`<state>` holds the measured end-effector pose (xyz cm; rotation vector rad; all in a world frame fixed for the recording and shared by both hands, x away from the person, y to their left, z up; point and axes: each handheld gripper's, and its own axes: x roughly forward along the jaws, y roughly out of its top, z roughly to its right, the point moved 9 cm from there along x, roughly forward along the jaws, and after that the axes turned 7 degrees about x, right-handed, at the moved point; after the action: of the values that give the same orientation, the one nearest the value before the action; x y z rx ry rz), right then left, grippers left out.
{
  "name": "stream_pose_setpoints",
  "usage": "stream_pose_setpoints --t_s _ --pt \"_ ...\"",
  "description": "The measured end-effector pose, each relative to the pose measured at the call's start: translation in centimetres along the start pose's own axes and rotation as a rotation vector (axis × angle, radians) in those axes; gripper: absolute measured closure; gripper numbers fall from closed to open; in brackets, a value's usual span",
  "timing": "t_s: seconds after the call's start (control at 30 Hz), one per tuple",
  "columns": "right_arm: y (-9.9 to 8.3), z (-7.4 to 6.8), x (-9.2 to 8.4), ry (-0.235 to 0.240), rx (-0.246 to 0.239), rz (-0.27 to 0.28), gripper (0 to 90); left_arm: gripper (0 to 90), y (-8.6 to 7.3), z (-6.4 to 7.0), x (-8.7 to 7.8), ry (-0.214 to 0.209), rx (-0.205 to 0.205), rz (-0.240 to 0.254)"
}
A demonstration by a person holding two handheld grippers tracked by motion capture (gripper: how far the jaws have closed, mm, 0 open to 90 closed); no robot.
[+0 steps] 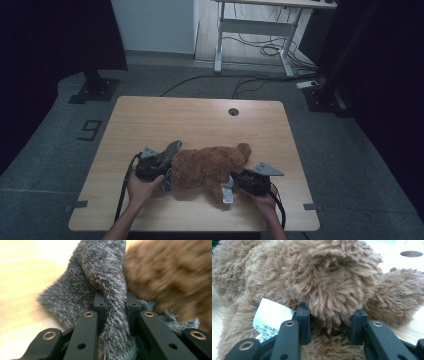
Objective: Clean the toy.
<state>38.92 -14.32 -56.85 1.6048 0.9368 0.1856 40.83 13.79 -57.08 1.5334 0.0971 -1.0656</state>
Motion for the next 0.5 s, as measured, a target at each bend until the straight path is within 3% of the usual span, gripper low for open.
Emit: stream_pose_setpoints --t_s 0.1,0.27,0.37,0.5 --pt "0.0 0.0 0.0 -0.002 0.001 -0.001 61.8 76.3 0.5 -0.1 -0.4 -0.008 -0.01 0.003" --pt "0.0 0.1 0.0 -0.002 0.001 -0.001 61.8 76.3 4.8 1.3 -3.2 -0.007 0.039 0.109" --pt "0.0 0.0 0.0 -0.005 0.0 0.001 61.7 76.3 7.5 4.1 -4.4 -0.063 0.088 0.17" --pt "0.0 0.1 0.0 -0.004 0.003 0.002 61.6 76.2 9.8 9.3 -3.5 -0.124 0.192 0.168"
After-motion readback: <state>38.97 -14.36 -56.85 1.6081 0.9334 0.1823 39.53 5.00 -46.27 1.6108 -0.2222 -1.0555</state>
